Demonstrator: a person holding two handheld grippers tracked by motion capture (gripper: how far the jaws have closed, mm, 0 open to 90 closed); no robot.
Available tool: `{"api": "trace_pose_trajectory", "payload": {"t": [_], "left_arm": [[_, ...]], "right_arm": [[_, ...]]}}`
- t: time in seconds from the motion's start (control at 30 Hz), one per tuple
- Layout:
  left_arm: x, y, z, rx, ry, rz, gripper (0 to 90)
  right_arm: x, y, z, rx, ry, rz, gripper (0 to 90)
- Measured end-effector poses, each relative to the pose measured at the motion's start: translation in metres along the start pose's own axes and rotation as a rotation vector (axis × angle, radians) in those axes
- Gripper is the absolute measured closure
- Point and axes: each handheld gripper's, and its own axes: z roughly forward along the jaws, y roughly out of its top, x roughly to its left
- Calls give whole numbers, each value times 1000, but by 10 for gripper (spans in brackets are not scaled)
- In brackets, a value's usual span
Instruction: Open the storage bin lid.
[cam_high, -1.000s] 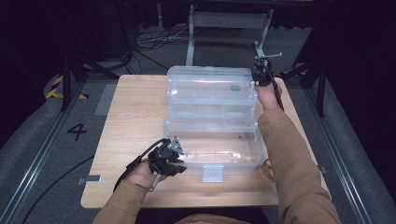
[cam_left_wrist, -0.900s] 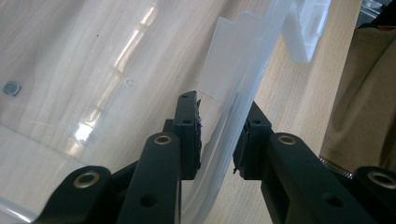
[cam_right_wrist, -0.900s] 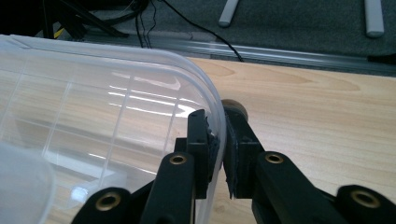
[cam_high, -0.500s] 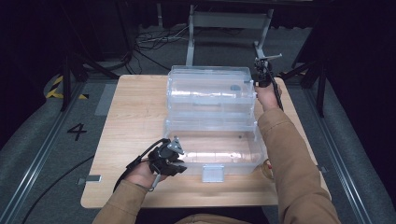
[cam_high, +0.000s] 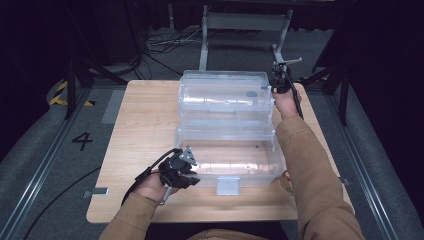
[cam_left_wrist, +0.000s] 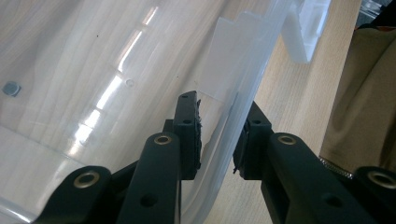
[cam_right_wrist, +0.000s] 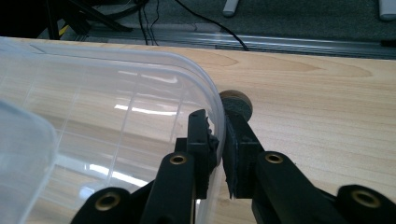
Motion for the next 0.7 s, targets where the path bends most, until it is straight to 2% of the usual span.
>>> {"api": "trace_pose_trajectory", "payload": {"t": [0.07,0.17,0.27,0.4,0.43,0.53,0.6,0.63,0.7], "left_arm": [[0,0,0,0,0,1,742],[0,0,0,-1,0,0,742],[0,0,0,-1,-1,-1,742],[0,1,-1,10,-5,-14,738],[0,1,0,12,-6,-15,736],[3,2,-1,31,-16,-27,727],[7,2,-3,43,-22,-47,681],[7,2,-4,40,-36,-48,672],[7,2,-4,43,-36,-46,654]], "right_arm": [[0,0,0,-4,3,-4,792],[0,1,-2,-10,6,-19,680],[0,1,-3,-12,4,-27,670],[-3,3,-14,-46,8,-20,586],[-3,4,-19,-62,3,-32,573],[-4,7,-31,-104,-14,-59,553],[-5,8,-39,-121,-13,-64,544],[-5,8,-44,-131,-11,-64,538],[-6,8,-50,-145,1,-62,527]]}}
